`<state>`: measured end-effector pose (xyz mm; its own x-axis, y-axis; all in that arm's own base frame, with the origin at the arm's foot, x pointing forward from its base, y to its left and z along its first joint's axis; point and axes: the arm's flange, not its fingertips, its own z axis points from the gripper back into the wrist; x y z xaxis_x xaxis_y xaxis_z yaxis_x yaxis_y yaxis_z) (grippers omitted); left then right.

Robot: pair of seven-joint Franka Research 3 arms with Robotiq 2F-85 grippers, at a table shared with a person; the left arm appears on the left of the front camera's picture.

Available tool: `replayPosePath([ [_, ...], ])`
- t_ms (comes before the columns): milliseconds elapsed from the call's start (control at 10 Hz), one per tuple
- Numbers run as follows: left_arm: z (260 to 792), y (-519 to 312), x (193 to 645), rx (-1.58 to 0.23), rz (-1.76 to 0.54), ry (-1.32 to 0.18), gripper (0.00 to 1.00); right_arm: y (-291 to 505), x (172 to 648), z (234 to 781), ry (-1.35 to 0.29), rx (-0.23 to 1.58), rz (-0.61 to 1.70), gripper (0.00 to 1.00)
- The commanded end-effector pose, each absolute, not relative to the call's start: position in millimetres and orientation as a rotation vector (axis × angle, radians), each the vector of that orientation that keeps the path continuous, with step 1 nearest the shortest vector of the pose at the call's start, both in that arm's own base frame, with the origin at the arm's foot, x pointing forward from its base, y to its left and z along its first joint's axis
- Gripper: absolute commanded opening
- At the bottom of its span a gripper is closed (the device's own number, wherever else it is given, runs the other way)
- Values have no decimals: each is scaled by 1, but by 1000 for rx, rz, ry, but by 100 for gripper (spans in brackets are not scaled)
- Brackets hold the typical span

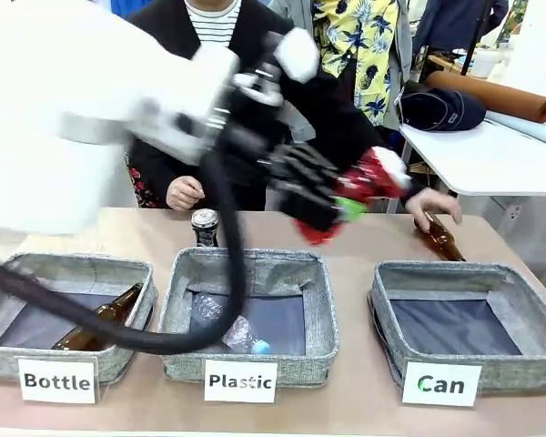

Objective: Sort the can waste into the basket.
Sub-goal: Pick up the can waste from the table and place it in the right Fabric basket.

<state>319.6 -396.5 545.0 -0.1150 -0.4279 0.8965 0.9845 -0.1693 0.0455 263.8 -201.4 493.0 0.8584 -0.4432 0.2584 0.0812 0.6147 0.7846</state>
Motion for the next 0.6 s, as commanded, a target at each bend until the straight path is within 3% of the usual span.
replayPosePath([
  [0, 517, -487, 359, -937, -1638, -892, 26, -228, 210, 506, -397, 740, -269, 100],
  [100, 493, -524, 357, -961, -1637, -849, 26, -234, 202, 500, -428, 669, -297, 100],
  [200, 473, -554, 348, -885, -1658, -845, 26, -240, 197, 501, -472, 714, -313, 100],
  [300, 458, -582, 350, -800, -1705, -876, 26, -232, 210, 495, -410, 724, -315, 100],
  [500, 433, -610, 356, -818, -1688, -777, 26, -232, 210, 495, -410, 724, -315, 100],
])
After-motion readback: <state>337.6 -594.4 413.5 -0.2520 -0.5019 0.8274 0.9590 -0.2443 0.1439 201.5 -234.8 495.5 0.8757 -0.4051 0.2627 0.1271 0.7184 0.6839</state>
